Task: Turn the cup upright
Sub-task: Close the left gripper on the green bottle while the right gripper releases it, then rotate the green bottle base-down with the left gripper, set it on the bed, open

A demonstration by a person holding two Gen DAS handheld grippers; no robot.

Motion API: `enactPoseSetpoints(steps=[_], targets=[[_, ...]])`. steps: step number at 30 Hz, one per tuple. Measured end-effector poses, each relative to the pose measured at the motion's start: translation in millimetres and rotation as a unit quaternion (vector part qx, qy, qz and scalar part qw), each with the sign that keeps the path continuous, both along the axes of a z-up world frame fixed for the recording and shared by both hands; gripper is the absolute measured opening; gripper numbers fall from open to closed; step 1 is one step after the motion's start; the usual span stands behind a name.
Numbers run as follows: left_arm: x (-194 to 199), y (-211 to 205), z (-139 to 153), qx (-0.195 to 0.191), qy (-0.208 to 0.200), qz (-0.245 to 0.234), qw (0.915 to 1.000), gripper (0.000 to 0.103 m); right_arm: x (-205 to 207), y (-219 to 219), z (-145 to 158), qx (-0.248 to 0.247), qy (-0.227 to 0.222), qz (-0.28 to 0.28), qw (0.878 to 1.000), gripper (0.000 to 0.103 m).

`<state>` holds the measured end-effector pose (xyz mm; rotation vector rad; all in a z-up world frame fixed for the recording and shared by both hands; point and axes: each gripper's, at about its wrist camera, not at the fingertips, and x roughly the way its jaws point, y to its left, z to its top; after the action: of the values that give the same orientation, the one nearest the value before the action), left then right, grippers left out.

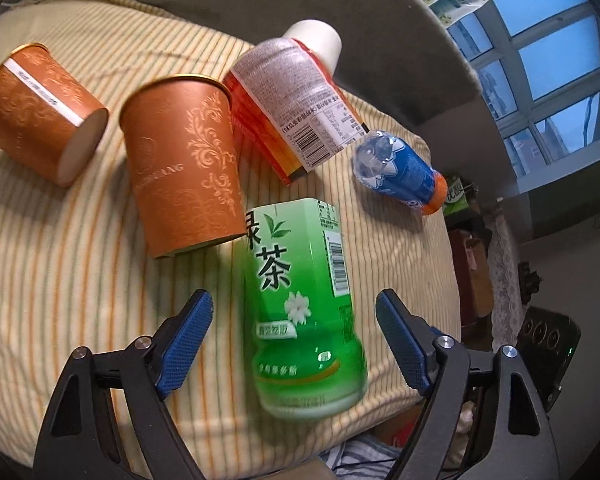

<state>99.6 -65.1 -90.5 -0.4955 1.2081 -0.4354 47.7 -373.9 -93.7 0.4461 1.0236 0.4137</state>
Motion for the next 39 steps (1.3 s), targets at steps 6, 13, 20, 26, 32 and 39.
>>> enactPoseSetpoints(steps=[6,13,20,26,32,39], targets=[[11,-4,-8,-0.001,0.017,0.003,0.9998,0.075,-1,-6,-6,0.003,0.001,-0.001,1.0,0.081],[16,-13,-18,0.005,0.024,-0.009,0.9997,0.07,0,-8,-9,0.001,0.001,-0.005,1.0,0.081],[18,-14,-21,0.006,0.023,-0.009,0.9997,0.063,0,-12,-14,0.004,0.006,-0.011,1.0,0.081],[8,-14,-3,0.018,-0.02,-0.007,0.9996,0.06,-1,-12,-16,0.003,0.007,-0.013,1.0,0.081],[-3,-24,18,0.055,-0.082,-0.01,0.9951,0.058,-1,-11,-16,0.004,0.008,-0.013,1.0,0.081],[-8,-38,29,0.09,-0.129,-0.015,0.9875,0.057,-1,-10,-14,-0.001,0.001,-0.015,1.0,0.081]])
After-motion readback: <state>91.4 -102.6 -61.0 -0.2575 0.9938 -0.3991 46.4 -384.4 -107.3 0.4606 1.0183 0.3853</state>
